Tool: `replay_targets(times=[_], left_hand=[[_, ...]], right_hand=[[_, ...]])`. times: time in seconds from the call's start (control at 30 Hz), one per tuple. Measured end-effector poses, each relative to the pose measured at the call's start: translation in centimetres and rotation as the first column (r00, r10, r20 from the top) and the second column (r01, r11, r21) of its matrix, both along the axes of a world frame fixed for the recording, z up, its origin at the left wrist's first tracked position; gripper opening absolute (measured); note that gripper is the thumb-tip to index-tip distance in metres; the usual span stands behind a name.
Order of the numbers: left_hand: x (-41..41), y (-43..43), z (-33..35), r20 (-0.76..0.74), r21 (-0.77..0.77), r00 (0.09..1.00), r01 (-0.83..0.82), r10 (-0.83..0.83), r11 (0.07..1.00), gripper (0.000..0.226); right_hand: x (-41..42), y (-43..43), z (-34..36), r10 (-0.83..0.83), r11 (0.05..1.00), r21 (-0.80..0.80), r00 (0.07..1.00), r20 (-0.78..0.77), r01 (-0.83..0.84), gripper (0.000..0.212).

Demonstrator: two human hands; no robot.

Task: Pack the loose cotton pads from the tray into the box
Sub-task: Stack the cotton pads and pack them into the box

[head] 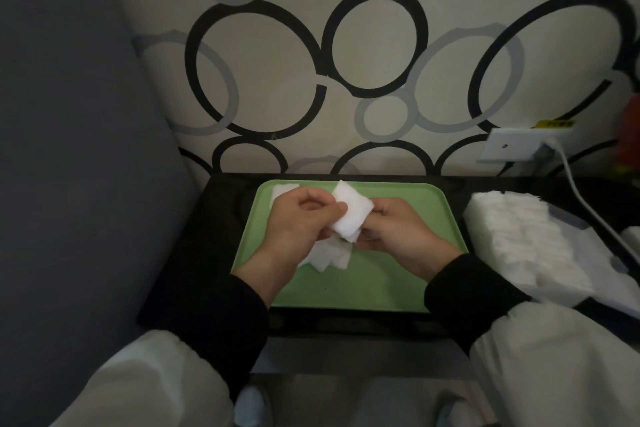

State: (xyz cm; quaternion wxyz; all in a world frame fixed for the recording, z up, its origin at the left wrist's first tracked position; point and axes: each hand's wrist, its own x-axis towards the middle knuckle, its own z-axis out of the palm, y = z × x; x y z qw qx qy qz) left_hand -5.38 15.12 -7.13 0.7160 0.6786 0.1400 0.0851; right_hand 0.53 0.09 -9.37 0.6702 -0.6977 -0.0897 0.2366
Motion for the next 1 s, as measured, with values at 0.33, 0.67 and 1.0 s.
replay_targets(times=[0.33, 0.67, 1.0], left_hand=[[0.6, -1.3, -0.8, 0.033, 0.071, 0.998, -0.056, 0.054, 0.996, 0.026], [1.5, -4.0, -1.1, 0.09, 0.357, 0.996, -0.06, 0.03, 0.932, 0.024], [2.3, -7.7, -0.8, 0.013, 0.21, 0.987, 0.154, -0.161, 0.965, 0.05]], right_hand=[[-0.5, -1.4, 1.0, 0.004, 0.996, 0.088, 0.999, -0.044, 0.0, 0.024], [-0.3, -4.2, 1.4, -0.068, 0.994, 0.082, 0.993, -0.093, 0.076, 0.029], [-0.5, -9.4, 2.3, -0.108, 0.993, 0.053, 0.99, 0.09, 0.103, 0.024]])
